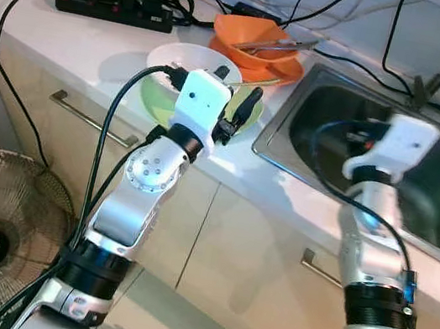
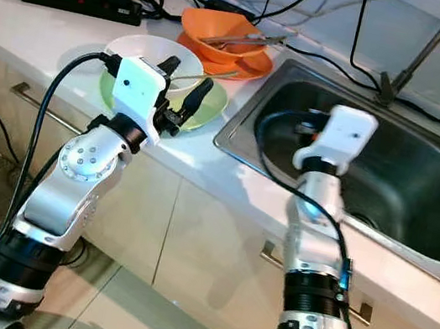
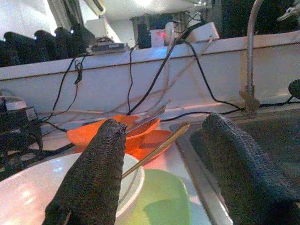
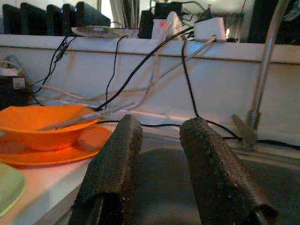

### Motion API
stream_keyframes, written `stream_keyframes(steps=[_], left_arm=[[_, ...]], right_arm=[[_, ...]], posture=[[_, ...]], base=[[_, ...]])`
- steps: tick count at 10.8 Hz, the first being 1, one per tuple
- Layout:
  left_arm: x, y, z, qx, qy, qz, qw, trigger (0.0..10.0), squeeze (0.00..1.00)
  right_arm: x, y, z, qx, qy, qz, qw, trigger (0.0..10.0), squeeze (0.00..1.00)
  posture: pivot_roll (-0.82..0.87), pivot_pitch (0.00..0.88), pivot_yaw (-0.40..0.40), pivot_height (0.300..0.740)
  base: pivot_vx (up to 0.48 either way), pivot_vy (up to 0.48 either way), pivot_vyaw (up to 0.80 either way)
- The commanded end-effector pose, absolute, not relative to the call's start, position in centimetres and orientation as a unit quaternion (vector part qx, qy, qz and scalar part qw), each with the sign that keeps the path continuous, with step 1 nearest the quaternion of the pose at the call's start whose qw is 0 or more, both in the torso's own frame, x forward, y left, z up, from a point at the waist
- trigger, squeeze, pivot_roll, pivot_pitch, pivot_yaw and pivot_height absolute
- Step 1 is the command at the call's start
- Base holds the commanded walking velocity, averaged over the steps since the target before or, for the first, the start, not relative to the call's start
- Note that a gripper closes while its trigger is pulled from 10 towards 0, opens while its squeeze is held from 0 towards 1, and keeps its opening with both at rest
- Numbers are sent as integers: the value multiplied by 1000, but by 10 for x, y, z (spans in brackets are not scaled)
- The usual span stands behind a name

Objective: Kitchen organization

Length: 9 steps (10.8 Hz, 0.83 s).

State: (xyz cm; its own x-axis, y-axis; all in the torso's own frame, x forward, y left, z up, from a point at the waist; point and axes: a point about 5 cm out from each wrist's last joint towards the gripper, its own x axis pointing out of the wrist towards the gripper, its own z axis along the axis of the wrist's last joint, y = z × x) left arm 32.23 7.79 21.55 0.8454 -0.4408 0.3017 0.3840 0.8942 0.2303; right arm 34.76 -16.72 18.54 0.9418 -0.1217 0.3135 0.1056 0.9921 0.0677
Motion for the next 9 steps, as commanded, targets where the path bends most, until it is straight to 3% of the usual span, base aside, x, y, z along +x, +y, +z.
stream_keyframes(steps=[1,7,9], left_arm=[[324,76,220,82,-187,-214,955,10000,0],[323,76,222,86,-196,-215,953,10000,0],[324,77,223,86,-197,-214,953,10000,0]], right_arm=[[347,-168,190,27,-163,-59,984,10000,0],[344,-163,191,30,-161,-53,985,10000,0],[345,-161,190,34,-158,-50,986,10000,0]], posture=[[16,27,-121,740],[14,40,-117,740],[16,41,-118,740]], base=[[0,0,-456],[0,0,0],[298,0,0]])
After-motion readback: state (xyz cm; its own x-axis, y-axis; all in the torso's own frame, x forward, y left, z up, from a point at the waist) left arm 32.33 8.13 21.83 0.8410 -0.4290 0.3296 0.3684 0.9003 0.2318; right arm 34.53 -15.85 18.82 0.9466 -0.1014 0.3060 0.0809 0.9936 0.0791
